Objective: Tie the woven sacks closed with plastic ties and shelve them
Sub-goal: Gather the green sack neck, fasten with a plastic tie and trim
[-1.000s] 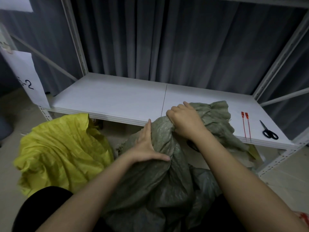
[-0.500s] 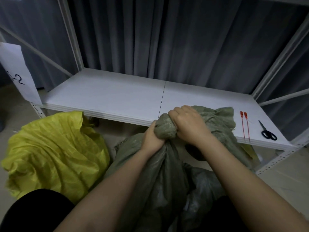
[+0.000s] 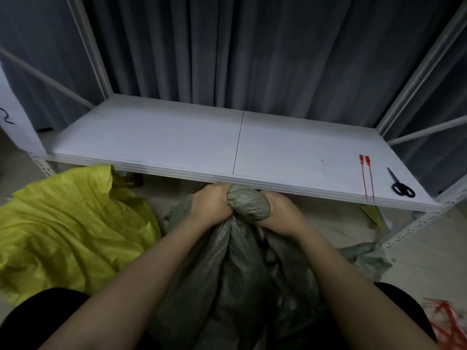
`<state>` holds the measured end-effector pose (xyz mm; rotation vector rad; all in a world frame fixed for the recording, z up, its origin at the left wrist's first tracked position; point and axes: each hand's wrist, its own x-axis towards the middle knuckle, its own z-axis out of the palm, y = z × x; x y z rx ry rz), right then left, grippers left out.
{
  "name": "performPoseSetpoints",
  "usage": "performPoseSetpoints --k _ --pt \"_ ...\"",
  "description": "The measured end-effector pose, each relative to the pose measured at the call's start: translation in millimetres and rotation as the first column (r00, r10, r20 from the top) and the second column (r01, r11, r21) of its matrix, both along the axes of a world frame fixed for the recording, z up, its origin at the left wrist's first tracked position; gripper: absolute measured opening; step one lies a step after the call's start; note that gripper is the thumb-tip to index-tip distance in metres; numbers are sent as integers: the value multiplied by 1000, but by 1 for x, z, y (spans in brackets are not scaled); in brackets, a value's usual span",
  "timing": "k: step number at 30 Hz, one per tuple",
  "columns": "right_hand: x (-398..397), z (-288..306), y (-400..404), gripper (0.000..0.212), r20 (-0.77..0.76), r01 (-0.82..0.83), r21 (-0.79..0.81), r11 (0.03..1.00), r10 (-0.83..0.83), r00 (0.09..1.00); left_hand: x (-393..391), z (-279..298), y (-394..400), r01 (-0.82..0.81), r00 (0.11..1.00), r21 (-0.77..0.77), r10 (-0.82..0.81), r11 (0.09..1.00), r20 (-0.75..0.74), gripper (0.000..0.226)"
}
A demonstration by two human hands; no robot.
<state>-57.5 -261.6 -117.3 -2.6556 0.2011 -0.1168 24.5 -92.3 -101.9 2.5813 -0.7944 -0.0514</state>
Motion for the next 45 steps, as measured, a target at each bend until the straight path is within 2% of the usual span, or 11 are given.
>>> performPoseSetpoints --k 4,8,17,20,24,27,30,34,36,40,45 --pt "-7 3 12 71 -49 -39 320 947 58 997 0 -5 9 -11 997 -192 -3 981 -73 20" --pt "-19 4 13 77 -29 -28 454 890 46 999 -7 -7 15 -153 937 -483 -29 862 -349 23" --pt "-45 4 37 69 175 275 97 957 -288 941 -40 -8 10 -371 837 -628 -46 684 -545 23" --pt "-44 -2 39 61 103 337 179 924 -359 928 -39 -7 3 -368 829 -641 -76 673 -555 20" --pt "-38 -10 29 50 149 188 606 773 -343 927 -31 -11 -12 -303 822 -616 -128 727 -555 29" --pt "-30 -14 15 35 120 235 698 677 -434 893 -24 -19 -25 -164 754 -589 -284 791 -592 66" --pt "-14 -26 1 37 95 290 632 719 -443 892 -20 -22 -48 -108 732 -451 -237 886 -639 99" --pt "0 -49 -13 23 65 241 656 715 -371 926 -13 -27 -91 -235 801 -492 -120 838 -586 95" --pt "-1 -59 -24 33 48 176 669 722 -278 959 -7 -31 -108 -252 788 -533 -148 808 -597 108" --pt "-2 -67 -49 34 45 112 640 760 -183 982 5 -41 -132 -216 839 -447 -69 868 -540 82" --pt "-11 -56 -90 10 -71 212 840 499 -288 955 3 -41 -163 -231 876 -317 55 920 -479 68"
